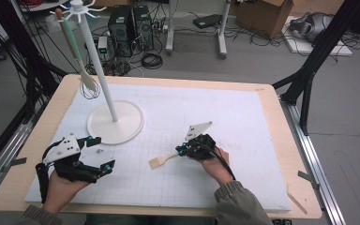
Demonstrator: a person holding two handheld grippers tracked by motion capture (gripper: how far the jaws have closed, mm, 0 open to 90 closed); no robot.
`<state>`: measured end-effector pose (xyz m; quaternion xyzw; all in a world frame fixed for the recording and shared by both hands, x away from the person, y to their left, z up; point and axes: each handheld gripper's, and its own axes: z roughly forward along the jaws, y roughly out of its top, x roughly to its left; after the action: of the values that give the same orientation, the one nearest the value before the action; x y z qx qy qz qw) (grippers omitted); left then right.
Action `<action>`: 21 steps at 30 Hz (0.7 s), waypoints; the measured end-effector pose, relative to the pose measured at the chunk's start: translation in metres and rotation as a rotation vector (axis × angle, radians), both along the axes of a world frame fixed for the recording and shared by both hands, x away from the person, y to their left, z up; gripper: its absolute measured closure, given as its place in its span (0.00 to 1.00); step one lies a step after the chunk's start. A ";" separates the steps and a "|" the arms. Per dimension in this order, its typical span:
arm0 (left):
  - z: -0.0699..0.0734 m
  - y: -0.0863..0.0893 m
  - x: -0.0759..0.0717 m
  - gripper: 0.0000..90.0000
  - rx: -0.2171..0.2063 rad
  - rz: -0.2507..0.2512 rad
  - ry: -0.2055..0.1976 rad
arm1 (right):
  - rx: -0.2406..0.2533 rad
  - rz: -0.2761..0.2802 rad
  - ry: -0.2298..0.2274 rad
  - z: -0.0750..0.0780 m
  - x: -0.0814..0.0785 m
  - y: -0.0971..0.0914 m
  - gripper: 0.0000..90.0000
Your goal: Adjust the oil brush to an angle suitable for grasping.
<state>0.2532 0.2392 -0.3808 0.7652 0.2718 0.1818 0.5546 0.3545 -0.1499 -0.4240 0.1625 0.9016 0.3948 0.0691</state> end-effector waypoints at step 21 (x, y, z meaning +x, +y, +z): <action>-0.002 -0.001 0.000 0.07 0.002 -0.018 0.006 | -0.047 -0.087 0.038 -0.011 0.025 -0.020 1.00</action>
<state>0.2529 0.2379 -0.3824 0.7686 0.2665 0.1749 0.5546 0.3797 -0.1697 -0.4348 0.2075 0.9039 0.3668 0.0730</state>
